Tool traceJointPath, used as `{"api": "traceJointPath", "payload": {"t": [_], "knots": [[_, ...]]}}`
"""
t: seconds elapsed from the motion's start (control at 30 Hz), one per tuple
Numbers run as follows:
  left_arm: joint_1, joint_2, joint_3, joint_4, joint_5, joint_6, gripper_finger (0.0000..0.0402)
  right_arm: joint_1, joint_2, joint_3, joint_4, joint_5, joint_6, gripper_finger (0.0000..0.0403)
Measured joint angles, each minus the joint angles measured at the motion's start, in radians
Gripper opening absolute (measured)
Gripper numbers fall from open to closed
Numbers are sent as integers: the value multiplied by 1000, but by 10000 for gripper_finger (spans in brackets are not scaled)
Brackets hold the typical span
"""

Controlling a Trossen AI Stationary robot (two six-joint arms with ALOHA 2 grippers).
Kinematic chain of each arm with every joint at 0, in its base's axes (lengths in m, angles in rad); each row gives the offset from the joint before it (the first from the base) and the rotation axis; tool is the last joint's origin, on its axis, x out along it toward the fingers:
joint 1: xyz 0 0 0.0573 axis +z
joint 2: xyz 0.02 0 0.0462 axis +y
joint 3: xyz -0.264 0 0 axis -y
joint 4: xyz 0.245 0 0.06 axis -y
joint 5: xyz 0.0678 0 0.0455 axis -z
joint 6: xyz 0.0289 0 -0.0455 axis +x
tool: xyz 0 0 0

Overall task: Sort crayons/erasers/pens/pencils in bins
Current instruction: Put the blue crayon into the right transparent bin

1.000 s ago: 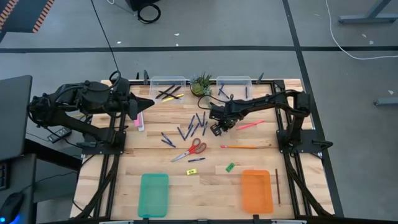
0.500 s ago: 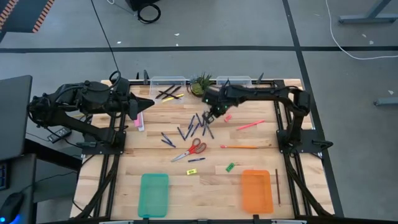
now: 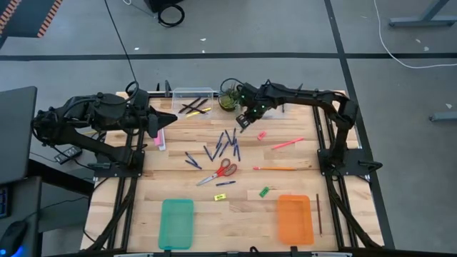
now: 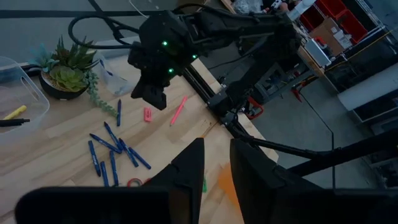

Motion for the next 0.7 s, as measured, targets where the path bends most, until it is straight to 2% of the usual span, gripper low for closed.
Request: {"api": "traceJointPath", "payload": {"t": [0.07, 0.13, 0.3, 0.37, 0.57, 0.7], "knots": [[0, 0, 0, 0, 0, 7, 83, 20, 0, 0, 58, -13, -50, 49], [0, 0, 0, 0, 0, 7, 84, 55, 0, 0, 120, -30, -186, 62], [0, 0, 0, 0, 0, 9, 90, 132, 0, 0, 143, -31, -740, 91], [0, 0, 0, 0, 0, 9, 91, 148, 15, 0, 129, -21, -889, 98], [0, 0, 0, 2, 0, -1, 84, 140, 93, -1, 108, 21, -1070, 114], [0, 0, 0, 4, 0, -20, 84, 141, 145, -1, 120, 96, -1101, 132]]}}
